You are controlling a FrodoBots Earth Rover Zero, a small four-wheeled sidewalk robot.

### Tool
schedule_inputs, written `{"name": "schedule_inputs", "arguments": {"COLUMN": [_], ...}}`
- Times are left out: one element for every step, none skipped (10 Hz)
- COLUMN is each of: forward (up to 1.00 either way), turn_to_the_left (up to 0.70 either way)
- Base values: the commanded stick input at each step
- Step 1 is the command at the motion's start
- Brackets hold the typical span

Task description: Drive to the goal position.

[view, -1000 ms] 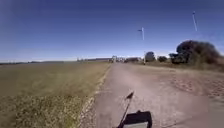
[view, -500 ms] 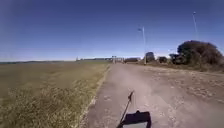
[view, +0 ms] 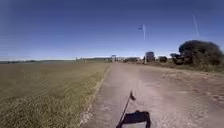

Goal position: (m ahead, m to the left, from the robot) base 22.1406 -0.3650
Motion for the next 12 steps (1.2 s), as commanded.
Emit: {"name": "schedule_inputs", "arguments": {"forward": [1.0, 1.0, 1.0, 1.0, 1.0, 1.0, 1.0, 1.0, 1.0, 1.0, 1.0, 1.0], "turn_to_the_left": [0.0, 0.0, 0.0, 0.0, 0.0, 0.0, 0.0, 0.0, -0.11, -0.27, -0.39, -0.34]}}
